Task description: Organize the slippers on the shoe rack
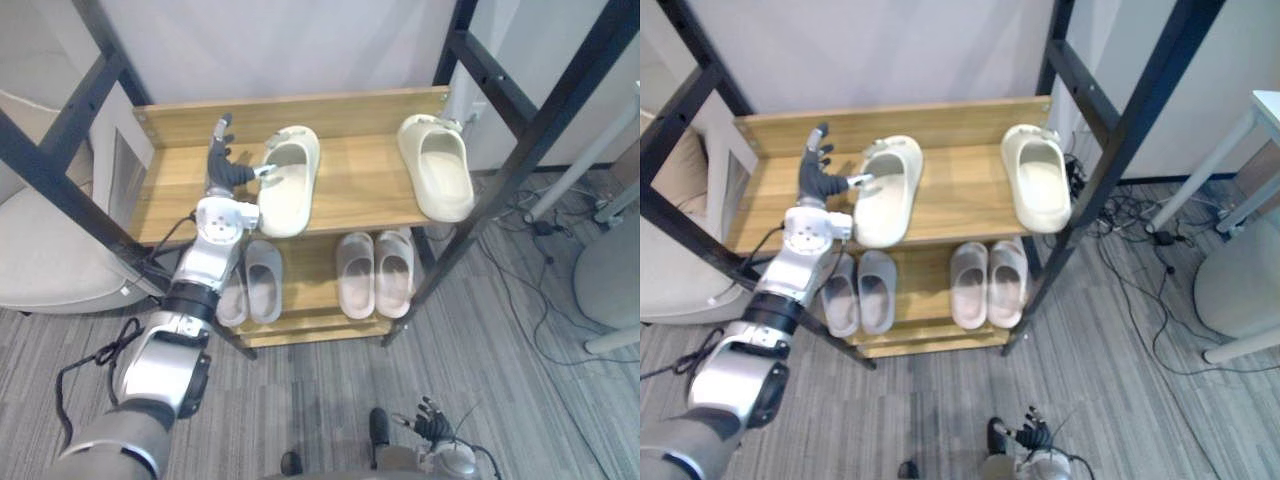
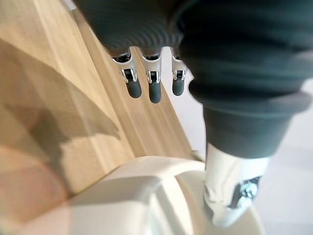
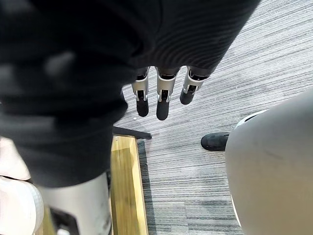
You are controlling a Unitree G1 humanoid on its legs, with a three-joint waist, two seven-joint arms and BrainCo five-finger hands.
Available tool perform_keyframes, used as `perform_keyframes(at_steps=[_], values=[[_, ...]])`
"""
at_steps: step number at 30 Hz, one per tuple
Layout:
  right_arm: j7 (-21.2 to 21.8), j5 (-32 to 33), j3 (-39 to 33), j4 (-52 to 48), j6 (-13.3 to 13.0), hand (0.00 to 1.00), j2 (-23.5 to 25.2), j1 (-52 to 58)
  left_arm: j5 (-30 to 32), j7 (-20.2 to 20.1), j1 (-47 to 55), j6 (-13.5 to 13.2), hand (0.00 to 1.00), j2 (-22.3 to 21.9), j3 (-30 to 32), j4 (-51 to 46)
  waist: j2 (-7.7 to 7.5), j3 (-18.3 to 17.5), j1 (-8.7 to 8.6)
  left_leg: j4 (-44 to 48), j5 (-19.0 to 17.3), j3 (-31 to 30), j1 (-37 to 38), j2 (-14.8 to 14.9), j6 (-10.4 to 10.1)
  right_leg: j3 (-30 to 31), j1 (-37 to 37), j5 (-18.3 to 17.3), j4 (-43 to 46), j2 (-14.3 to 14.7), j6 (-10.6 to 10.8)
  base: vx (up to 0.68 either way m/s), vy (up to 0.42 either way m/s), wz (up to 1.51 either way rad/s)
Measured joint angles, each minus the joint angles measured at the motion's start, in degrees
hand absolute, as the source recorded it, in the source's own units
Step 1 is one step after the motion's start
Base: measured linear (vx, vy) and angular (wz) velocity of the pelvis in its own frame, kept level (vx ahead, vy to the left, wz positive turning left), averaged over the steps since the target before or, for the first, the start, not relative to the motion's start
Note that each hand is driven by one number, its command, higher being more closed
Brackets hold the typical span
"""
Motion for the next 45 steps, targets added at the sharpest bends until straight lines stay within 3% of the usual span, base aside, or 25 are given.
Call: perform_keyframes(at_steps=[11,12,28,45], values=[[-0.08,0.07,-2.02,-1.40,-0.54,0.00,0.46,0.08,2.44,-0.12,-6.26,0.99,0.00,0.51,-0.37,4.78,0.45,1.82,0.13,-0.01,0.00,1.68,-1.28,0.11,-0.01,1.88,-2.14,0.55,0.25,0.23,-0.24,-0.01,-0.017,-0.07],[-0.09,0.06,-2.02,-1.48,-0.53,0.00,0.46,0.11,2.57,-0.12,-6.44,1.00,1.00,0.51,-0.44,4.78,0.45,1.82,0.12,0.00,0.00,1.69,-1.43,0.11,-0.01,1.89,-2.29,0.57,0.32,0.24,-0.24,0.00,-0.027,-0.08],[-0.46,0.11,-2.01,-4.54,-0.70,0.00,1.13,1.63,3.72,-0.10,-10.98,2.42,1.00,-1.25,-1.35,4.86,-0.35,2.35,0.11,1.83,-0.41,4.42,-3.15,-0.21,0.53,5.22,-4.62,2.25,0.43,-0.29,-0.07,-0.02,-0.016,-0.08],[-0.48,0.36,-2.16,-2.65,-1.08,0.00,1.11,0.86,2.93,0.17,-8.79,2.11,1.00,-1.33,-3.45,5.23,-0.26,2.30,-0.19,0.96,0.20,2.06,-1.91,-0.77,0.63,1.86,-2.60,1.99,0.39,-0.49,-0.54,0.00,-0.012,0.06]])
